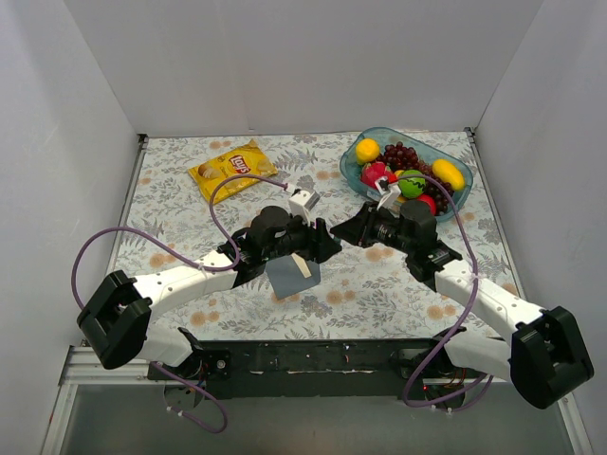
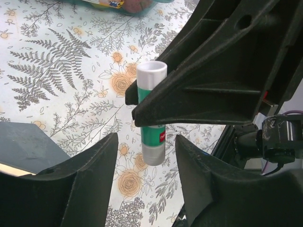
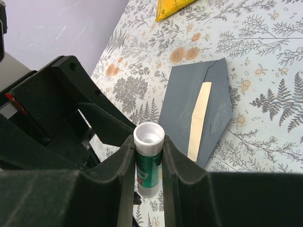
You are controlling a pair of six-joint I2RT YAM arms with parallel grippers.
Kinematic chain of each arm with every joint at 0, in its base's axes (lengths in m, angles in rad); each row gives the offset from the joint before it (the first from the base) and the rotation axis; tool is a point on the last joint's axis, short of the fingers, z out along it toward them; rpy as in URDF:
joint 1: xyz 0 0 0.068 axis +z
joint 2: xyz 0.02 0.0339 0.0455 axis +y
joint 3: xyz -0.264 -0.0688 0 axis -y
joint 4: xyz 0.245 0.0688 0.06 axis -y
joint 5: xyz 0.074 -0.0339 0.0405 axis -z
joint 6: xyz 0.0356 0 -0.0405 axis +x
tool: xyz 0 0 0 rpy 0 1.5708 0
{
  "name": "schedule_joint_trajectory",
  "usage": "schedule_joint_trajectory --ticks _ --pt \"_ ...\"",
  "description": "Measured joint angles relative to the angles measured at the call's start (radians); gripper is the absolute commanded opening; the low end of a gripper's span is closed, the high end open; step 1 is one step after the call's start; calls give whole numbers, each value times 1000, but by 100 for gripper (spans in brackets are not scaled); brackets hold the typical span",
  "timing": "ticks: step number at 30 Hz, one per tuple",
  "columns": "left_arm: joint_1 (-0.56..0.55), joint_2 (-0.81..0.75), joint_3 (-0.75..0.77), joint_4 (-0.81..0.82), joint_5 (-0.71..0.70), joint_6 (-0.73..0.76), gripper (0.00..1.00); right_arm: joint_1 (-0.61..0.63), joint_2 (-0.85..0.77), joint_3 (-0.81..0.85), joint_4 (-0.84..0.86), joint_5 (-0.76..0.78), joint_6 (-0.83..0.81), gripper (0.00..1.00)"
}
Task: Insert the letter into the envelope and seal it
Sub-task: Open the solid glue cap from the solid glue.
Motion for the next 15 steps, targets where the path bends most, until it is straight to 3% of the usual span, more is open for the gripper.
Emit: schedule_joint_trajectory --ticks 15 --pt "0 1 0 -8 56 18 42 -2 -18 2 -9 27 -16 1"
